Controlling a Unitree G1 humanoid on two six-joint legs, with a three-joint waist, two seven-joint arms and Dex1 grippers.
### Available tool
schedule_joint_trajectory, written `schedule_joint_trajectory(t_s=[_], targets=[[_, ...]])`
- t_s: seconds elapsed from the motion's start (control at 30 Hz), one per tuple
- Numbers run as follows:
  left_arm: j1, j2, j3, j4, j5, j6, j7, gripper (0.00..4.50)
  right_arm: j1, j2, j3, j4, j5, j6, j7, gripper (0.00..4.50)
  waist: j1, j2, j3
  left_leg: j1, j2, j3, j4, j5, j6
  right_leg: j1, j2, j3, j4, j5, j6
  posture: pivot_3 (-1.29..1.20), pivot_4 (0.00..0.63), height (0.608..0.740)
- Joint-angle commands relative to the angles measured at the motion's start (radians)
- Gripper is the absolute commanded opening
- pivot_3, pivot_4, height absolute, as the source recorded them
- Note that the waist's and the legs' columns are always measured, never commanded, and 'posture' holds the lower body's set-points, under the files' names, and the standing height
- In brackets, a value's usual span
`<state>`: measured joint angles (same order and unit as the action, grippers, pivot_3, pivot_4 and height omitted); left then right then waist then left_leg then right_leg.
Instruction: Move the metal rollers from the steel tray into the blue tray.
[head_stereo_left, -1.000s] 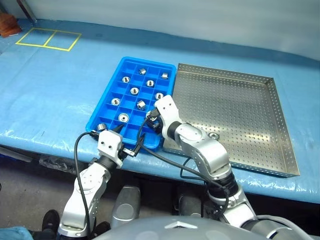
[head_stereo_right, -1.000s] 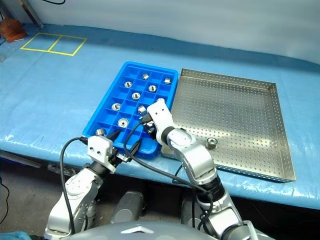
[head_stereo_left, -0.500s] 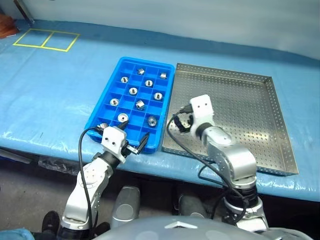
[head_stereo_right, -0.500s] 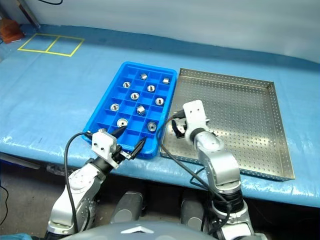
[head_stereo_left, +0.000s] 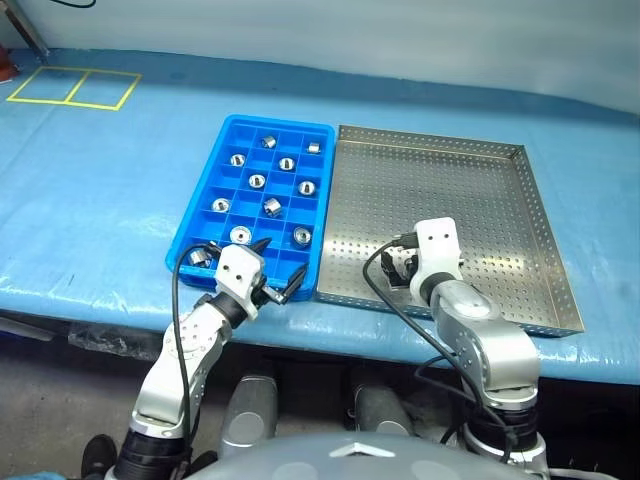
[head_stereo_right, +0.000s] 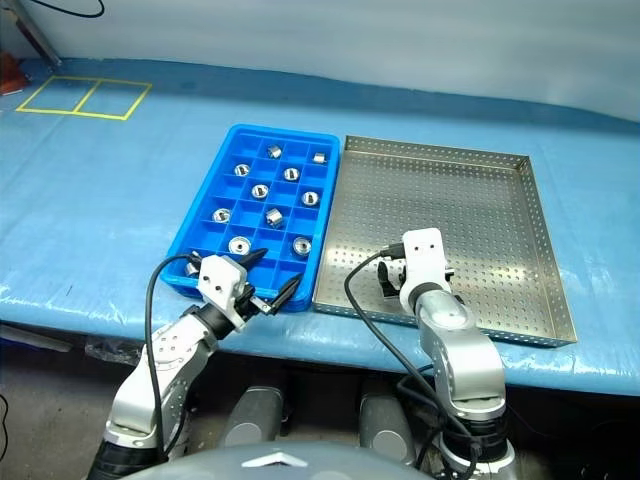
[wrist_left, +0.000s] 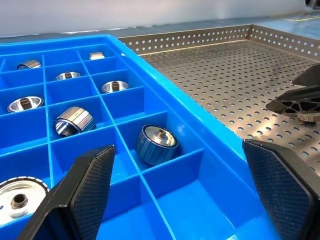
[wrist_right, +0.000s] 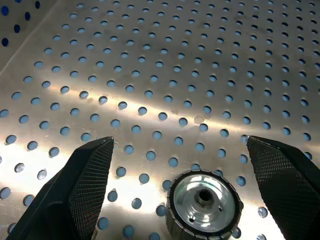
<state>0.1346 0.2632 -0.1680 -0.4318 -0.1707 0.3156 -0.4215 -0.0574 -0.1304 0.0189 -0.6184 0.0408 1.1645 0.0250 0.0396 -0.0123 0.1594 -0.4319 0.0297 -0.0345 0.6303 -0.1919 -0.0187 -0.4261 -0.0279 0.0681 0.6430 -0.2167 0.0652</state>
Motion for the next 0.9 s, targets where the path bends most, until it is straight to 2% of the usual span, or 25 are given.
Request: schedule_joint_trajectory(t_s=[0.03, 0.23, 0.33, 0.53, 0.57, 0.9], targets=[[-0.025, -0.005, -0.012, -0.010, -0.011, -0.010, -0.013, 4.50, 0.008, 0.003, -0.043, -0.048, -0.002, 0.000, -0.008, 4.48, -0.003, 0.000, 0.000, 0.000, 0.000, 0.000, 0.000, 0.000, 0.000, 0.000, 0.000, 0.000, 0.000, 0.000, 0.000, 0.10, 0.150, 0.740], [-0.033, -0.007, -0.012, -0.004, -0.011, -0.010, -0.022, 4.50, 0.024, 0.023, -0.056, -0.019, 0.014, -0.004, -0.003, 4.48, -0.007, 0.000, 0.000, 0.000, 0.000, 0.000, -0.001, 0.000, 0.000, 0.000, 0.000, 0.000, 0.000, 0.000, 0.000, 0.11, 0.150, 0.740], [-0.035, -0.009, -0.012, -0.004, -0.009, -0.010, -0.022, 4.50, 0.024, 0.033, -0.055, -0.009, 0.021, 0.000, 0.000, 3.89, -0.006, 0.000, 0.000, 0.000, 0.000, 0.000, -0.001, 0.000, 0.000, 0.000, 0.000, 0.000, 0.000, 0.000, 0.000, 0.11, 0.150, 0.740], [-0.032, -0.012, -0.012, -0.010, -0.006, -0.010, -0.016, 4.50, 0.011, 0.031, -0.038, -0.005, 0.034, 0.009, 0.012, 1.91, -0.006, 0.000, 0.000, 0.000, 0.000, 0.000, 0.000, 0.000, 0.000, 0.000, 0.000, 0.000, 0.000, 0.000, 0.000, 0.13, 0.150, 0.740], [-0.030, -0.012, -0.010, -0.015, -0.009, -0.011, -0.017, 4.50, 0.008, 0.030, -0.034, -0.005, 0.035, 0.011, 0.013, 1.70, -0.006, 0.000, 0.000, 0.000, 0.000, 0.000, 0.000, 0.000, 0.000, 0.000, 0.000, 0.000, 0.000, 0.000, 0.000, 0.13, 0.150, 0.740], [-0.006, -0.001, -0.009, -0.093, -0.148, 0.000, -0.113, 4.50, -0.070, 0.021, 0.022, -0.041, 0.051, -0.023, 0.046, 1.71, -0.013, 0.000, 0.000, 0.000, 0.000, 0.000, -0.002, 0.000, 0.000, -0.001, 0.000, 0.000, 0.000, 0.000, 0.000, 0.16, 0.150, 0.740]])
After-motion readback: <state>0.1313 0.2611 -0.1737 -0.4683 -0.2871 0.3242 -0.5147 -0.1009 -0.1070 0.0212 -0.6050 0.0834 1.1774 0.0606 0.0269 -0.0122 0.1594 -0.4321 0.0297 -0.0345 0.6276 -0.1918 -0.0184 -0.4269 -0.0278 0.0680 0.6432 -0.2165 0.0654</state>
